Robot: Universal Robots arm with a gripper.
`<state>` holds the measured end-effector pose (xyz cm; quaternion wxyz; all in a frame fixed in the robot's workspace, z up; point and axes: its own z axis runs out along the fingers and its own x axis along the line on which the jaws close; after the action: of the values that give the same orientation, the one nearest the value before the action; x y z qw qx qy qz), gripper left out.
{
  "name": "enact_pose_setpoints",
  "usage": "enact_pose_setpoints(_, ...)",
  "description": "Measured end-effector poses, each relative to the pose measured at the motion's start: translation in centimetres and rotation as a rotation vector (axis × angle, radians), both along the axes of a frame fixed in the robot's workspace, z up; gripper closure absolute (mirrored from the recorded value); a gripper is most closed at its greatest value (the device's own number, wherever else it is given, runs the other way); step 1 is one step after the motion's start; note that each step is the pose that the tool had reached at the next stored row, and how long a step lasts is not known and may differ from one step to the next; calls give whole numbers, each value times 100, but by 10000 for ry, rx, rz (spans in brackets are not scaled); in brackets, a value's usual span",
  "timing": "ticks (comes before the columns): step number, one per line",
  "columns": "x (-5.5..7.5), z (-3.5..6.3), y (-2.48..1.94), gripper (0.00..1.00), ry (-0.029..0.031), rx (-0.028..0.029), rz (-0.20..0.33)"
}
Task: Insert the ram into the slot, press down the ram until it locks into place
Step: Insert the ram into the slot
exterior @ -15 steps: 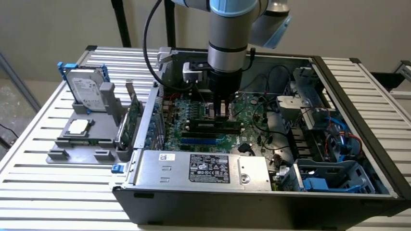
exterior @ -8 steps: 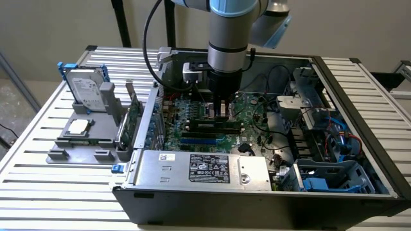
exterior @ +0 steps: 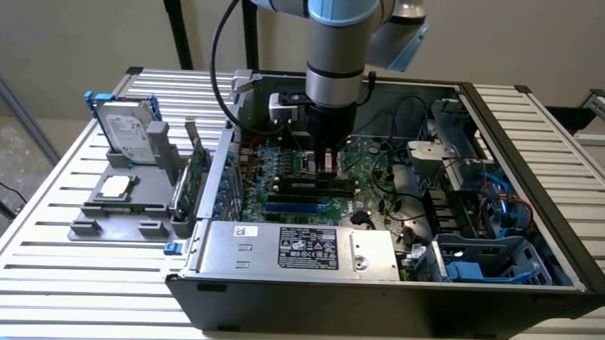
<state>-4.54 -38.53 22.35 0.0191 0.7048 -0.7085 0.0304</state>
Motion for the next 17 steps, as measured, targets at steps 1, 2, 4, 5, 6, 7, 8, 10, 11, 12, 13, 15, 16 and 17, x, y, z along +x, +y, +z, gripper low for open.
enact_pose_setpoints(1,1,-5,0,86,-13,3,2)
enact_pose_setpoints(2,-1,-8,0,86,-20,2,1)
enact_pose_setpoints(4,-5,-10,0,86,-26,1,1)
enact_pose_setpoints(5,-8,-10,0,86,-26,0,1)
enact_pose_setpoints(6,-11,-11,0,86,-26,2,0)
enact_pose_setpoints(7,-14,-12,1,86,-28,3,0)
enact_pose_setpoints(8,-17,-12,1,86,-30,3,0)
enact_pose_setpoints(10,-20,-14,1,86,-33,4,1)
enact_pose_setpoints(11,-21,-16,0,86,-35,3,2)
enact_pose_setpoints(12,-22,-19,0,86,-37,2,2)
enact_pose_setpoints(13,-22,-23,0,86,-42,2,1)
enact_pose_setpoints(15,-22,-30,0,86,-50,2,1)
enact_pose_setpoints(16,-22,-31,0,86,-52,1,1)
enact_pose_setpoints(17,-22,-31,0,86,-54,1,1)
